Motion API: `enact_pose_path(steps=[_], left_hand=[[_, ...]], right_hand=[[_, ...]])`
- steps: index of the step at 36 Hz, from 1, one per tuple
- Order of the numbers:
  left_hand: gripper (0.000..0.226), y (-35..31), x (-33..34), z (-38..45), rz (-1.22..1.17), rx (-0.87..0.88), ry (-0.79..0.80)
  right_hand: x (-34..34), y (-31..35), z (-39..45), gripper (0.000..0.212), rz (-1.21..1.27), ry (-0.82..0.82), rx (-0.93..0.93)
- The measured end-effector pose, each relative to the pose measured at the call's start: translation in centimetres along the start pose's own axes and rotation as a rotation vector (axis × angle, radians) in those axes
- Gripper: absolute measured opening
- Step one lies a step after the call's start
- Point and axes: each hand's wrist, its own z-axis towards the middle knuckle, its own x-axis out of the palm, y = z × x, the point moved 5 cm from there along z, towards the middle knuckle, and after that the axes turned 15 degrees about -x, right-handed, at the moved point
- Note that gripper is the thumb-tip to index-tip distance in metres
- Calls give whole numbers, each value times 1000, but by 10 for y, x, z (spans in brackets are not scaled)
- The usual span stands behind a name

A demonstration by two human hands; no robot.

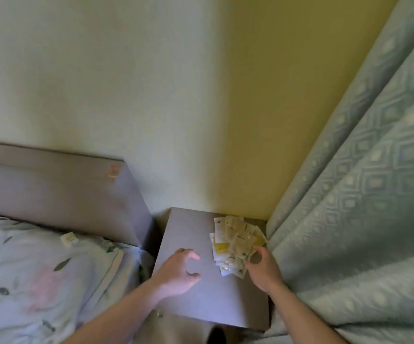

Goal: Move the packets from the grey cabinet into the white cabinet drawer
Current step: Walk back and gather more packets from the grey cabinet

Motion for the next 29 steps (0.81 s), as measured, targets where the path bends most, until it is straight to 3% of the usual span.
enact_pose_path(steps=[8, 13, 23, 29], left_hand=[[52, -25, 35, 138, -88, -141, 39], [68, -38, 61, 221, -150, -228, 35], [89, -44, 116, 325, -140, -378, -109], [98, -51, 130, 350, -135, -398, -233]], right_hand=[[15, -85, 121, 41, -130, -5, 68], [25, -122, 179, 52, -244, -7, 59], [61, -161, 266, 52, -395, -9, -125], [75, -182, 283, 55, -500, -1, -72]])
